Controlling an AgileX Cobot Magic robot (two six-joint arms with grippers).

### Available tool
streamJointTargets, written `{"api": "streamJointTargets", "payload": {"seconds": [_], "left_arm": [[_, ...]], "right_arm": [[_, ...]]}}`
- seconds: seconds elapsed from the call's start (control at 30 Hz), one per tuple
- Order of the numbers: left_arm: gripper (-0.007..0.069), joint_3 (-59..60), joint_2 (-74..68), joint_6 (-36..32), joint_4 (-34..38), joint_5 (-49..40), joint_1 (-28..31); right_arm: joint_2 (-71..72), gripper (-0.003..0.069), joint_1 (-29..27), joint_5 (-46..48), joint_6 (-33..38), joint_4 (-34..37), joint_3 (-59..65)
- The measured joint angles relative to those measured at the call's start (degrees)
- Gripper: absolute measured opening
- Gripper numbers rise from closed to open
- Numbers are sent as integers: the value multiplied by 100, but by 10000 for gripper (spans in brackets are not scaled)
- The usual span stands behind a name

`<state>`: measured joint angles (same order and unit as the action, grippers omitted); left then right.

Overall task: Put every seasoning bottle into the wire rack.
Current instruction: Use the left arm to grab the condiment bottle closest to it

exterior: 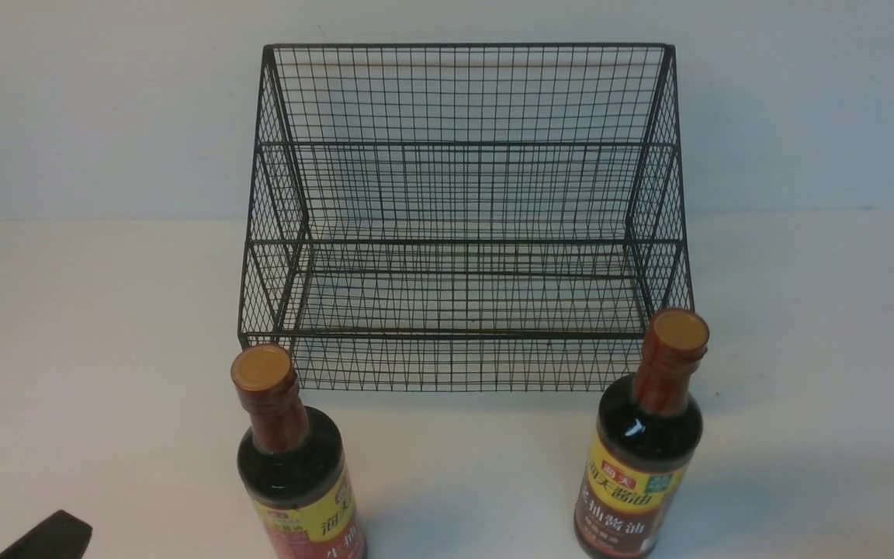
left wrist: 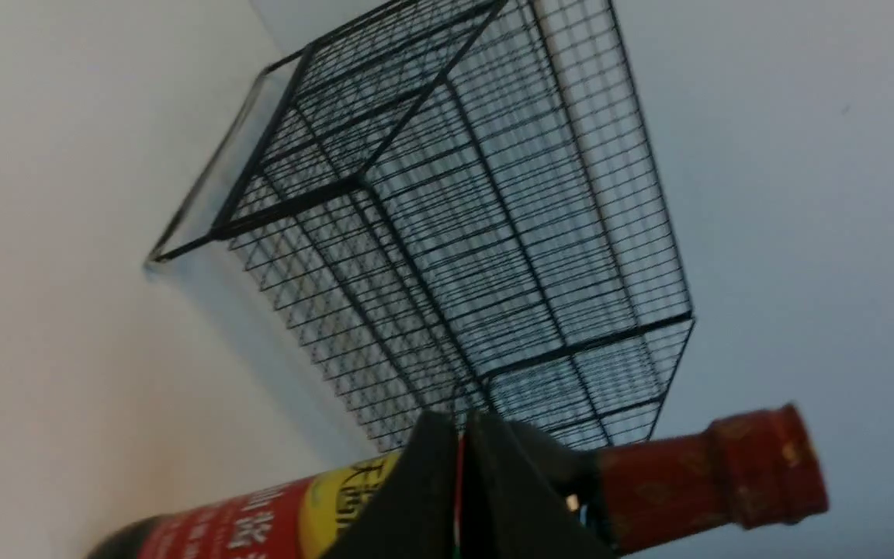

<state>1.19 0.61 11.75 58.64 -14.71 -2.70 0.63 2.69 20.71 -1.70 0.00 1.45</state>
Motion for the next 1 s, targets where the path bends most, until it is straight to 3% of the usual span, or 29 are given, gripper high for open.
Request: {"api": "streamJointTargets", "payload": {"seconds": [0.07, 0.1, 0.2, 0.3, 0.37, 0.5, 0.53, 0.63, 0.7, 0.73, 0.77, 0.87, 1.0], "left_arm": [[-5, -366, 0, -897, 177, -218, 0], [-5, -416, 0, -1008, 192, -292, 0], [-5, -1399, -30, -3242, 286, -1134, 0], [6, -2045, -475, -4859, 429, -2032, 0], [22, -2182, -716, -5195, 457, -2237, 0], [192, -2481, -2054, -6022, 559, -2596, 0], [202, -2487, -2103, -6050, 576, -2596, 0], [383, -2487, -2816, -6731, 825, -2596, 0], [475, -2487, -3104, -7327, 1164, -2596, 0], [483, -2487, -3151, -7466, 1202, -2596, 0], [537, -2487, -3284, -7975, 1534, -2596, 0], [614, -2487, -3498, -8992, 2044, -2591, 0], [636, -2487, -3693, -9797, 2390, -2586, 0]], "right_arm": [[0, -15, 0, 0, -6, 215, 0], [0, -15, 0, 0, -6, 243, 0], [0, -15, 0, 0, -12, 603, 0], [0, -15, 0, 0, -12, 646, 0], [0, -15, 0, 0, -12, 646, 0], [0, -15, 0, -6, -12, 701, 0], [0, -15, 0, -6, -18, 738, 0], [0, -15, 0, -100, -245, 1444, 11], [0, -15, 0, -233, -465, 2150, 18], [0, -15, 0, -251, -487, 2224, 18], [0, -15, 0, -389, -630, 2837, 18], [0, -15, 0, -564, -715, 3723, 18], [0, -15, 0, -788, -733, 4337, 18]]}}
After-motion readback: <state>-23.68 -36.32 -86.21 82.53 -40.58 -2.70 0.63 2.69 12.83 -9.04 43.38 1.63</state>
